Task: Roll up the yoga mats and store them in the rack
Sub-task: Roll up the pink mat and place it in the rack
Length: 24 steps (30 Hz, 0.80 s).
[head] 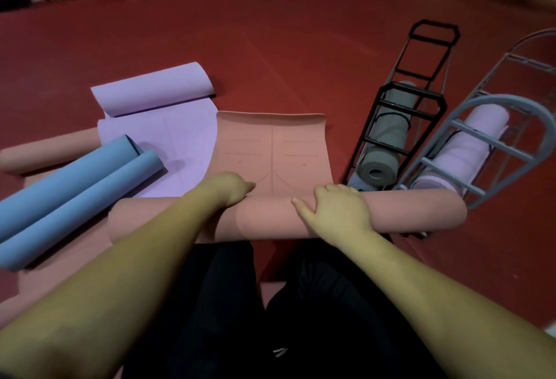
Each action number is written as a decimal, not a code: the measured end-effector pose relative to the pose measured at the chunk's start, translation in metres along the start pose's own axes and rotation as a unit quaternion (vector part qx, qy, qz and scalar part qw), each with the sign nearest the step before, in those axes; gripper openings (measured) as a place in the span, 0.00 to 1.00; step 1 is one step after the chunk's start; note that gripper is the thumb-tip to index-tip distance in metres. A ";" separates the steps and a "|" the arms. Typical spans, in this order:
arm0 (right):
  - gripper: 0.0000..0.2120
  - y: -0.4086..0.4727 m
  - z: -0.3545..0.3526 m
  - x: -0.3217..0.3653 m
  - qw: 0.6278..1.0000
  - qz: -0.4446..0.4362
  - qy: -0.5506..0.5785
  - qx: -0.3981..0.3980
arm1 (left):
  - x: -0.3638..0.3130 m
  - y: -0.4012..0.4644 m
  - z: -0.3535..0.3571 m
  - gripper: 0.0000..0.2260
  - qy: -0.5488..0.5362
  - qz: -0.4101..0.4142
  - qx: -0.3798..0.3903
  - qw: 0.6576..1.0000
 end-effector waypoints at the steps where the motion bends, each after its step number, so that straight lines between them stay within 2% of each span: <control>1: 0.38 0.004 0.000 -0.001 1.000 0.004 -0.006 0.009 | -0.001 0.000 -0.004 0.24 0.003 0.009 -0.036 0.999; 4: 0.31 0.015 -0.001 -0.002 1.000 -0.006 -0.026 0.014 | -0.009 -0.015 -0.022 0.21 0.001 0.057 -0.198 0.979; 7: 0.30 0.021 0.000 -0.003 1.000 -0.008 -0.020 0.016 | -0.009 -0.029 -0.026 0.20 -0.009 0.069 -0.270 0.960; 12: 0.33 0.035 0.005 -0.006 0.998 -0.002 0.004 0.068 | 0.005 -0.044 -0.017 0.22 -0.053 0.070 -0.290 0.953; 16: 0.36 0.048 0.009 -0.010 0.993 -0.003 0.024 0.115 | 0.008 -0.063 0.012 0.21 0.033 0.144 -0.302 0.942; 21: 0.38 0.060 0.007 -0.005 0.982 -0.023 0.023 0.187 | 0.017 -0.063 0.008 0.24 0.073 0.096 -0.276 0.954; 24: 0.39 0.063 0.004 -0.004 0.973 -0.029 0.034 0.226 | 0.011 -0.065 -0.004 0.29 0.082 0.102 -0.255 0.958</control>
Point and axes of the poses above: each hand's wrist, its own y-axis towards the middle knuckle, its own z-axis out of the palm, x = y × z, the point moved 7 cm from there along y, towards the middle knuckle, and after that the axes turned 11 degrees about -y, right-handed, at the moved point
